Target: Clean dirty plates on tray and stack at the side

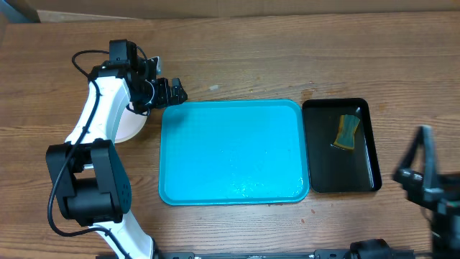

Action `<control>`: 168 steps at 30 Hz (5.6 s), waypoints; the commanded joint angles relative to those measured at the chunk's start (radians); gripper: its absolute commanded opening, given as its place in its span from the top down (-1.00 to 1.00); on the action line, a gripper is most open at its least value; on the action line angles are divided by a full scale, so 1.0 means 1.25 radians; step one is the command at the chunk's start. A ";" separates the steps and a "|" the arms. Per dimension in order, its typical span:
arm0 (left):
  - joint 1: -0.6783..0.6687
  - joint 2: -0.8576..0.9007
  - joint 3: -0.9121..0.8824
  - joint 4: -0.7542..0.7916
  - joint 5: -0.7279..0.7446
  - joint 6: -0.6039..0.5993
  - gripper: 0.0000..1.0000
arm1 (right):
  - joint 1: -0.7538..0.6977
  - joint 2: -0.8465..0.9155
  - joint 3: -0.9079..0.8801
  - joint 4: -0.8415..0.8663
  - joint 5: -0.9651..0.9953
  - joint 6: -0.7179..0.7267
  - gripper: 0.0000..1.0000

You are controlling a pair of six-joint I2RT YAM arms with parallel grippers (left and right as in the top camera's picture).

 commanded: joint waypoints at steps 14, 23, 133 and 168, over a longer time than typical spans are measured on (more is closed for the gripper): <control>-0.001 -0.002 -0.001 0.003 -0.005 -0.011 -0.99 | -0.005 -0.255 -0.564 0.316 -0.049 -0.009 -1.00; -0.001 -0.002 -0.001 0.003 -0.005 -0.012 -1.00 | -0.009 -0.255 -0.654 0.294 -0.058 -0.006 -1.00; -0.002 -1.406 -0.564 0.216 -0.117 -0.015 -1.00 | -0.049 -0.255 -0.671 0.024 -0.075 -0.079 -1.00; -0.031 -1.543 -0.973 0.868 -0.180 -0.239 -1.00 | -0.049 -0.255 -0.671 0.024 -0.075 -0.079 -1.00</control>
